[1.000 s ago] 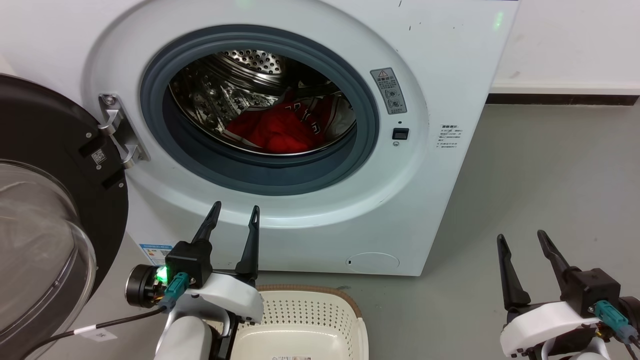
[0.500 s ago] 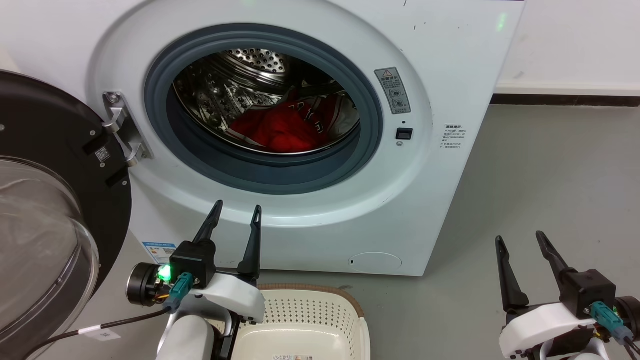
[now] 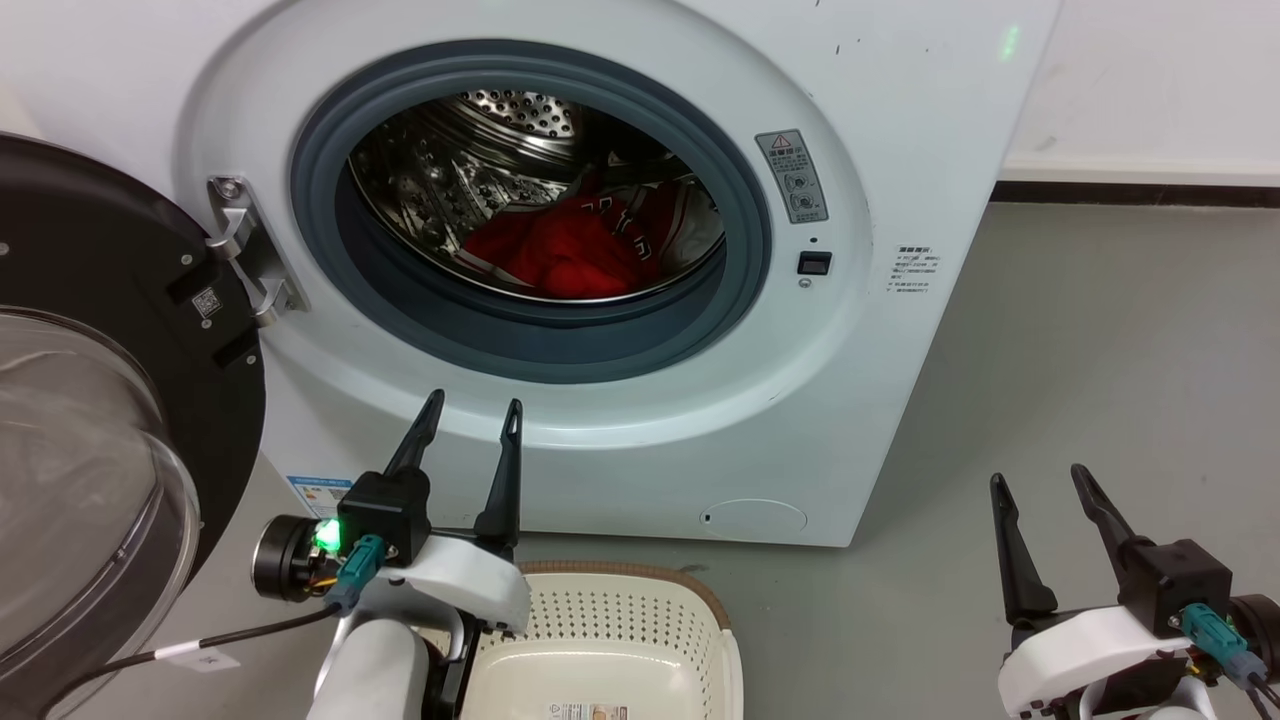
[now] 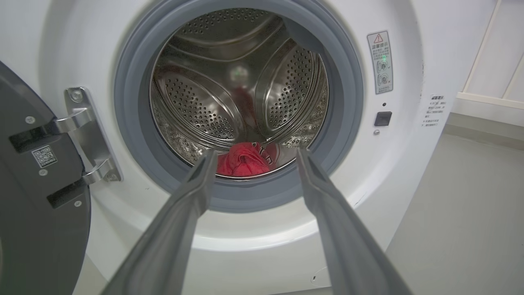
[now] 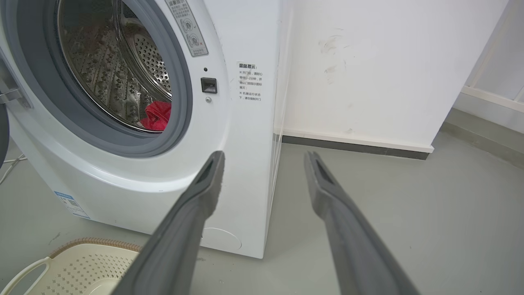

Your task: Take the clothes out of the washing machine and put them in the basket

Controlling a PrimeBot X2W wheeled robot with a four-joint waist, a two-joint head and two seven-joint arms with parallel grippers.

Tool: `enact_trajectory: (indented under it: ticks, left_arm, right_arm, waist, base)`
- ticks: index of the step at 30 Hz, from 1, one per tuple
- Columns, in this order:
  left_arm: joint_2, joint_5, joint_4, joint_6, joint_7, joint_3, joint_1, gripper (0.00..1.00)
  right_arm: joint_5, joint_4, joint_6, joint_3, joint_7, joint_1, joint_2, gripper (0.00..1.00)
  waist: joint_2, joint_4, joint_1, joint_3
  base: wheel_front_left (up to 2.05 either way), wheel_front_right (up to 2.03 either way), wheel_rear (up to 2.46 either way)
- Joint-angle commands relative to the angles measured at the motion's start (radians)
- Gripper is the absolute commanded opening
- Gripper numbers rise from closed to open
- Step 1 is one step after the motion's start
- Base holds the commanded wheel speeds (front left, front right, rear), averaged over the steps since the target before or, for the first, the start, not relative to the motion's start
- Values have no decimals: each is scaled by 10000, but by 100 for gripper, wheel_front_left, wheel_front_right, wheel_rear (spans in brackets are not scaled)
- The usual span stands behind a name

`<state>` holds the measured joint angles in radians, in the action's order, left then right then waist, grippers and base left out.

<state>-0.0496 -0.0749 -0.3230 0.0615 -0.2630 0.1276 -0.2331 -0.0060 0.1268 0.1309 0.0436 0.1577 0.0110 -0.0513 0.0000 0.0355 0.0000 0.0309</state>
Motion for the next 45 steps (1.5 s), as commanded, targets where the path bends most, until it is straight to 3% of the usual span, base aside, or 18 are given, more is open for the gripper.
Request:
enact_trajectory:
  ticks: [1,11,23,36,42,43,45]
  left_arm:
    - [-14,-26,-4,14,-27,-9,-177,100]
    - [-14,-170,-279,-228,-27,52,-1486,100]
    - [-429,244,-1817,-326,-26,-344,-4991,100]
    - [-1543,776,-4996,-458,310,-232,-8756,100]
    - [-2115,1124,-6106,-444,1075,7,-10328,100]
    - [-2520,1358,-6805,-379,1698,206,-11157,100]
    - [-2733,1470,-7132,-333,2040,310,-11525,100]
  right_arm:
    - [39,-21,-3,-5,0,52,20,100]
    - [34,-451,-3,-129,-63,420,20,100]
    - [140,-884,-3,-547,49,1578,23,100]
    - [1106,188,-5,-1666,784,2865,23,100]
    - [1509,624,-5,-2042,1005,3459,23,100]
    - [1860,879,-5,-2330,1071,3738,25,100]
    - [2014,917,-5,-2444,1078,3885,22,100]
  waist:
    - [0,4,0,48]
    - [0,-103,0,930]
    - [0,-1055,0,3523]
    - [0,-2241,0,5736]
    - [0,-2762,0,6473]
    - [0,-3097,0,6787]
    - [0,-3248,0,6905]
  base:
    - [0,0,0]
    - [0,0,0]
    - [0,0,0]
    - [0,0,0]
    - [0,0,0]
    - [0,0,0]
    - [0,0,0]
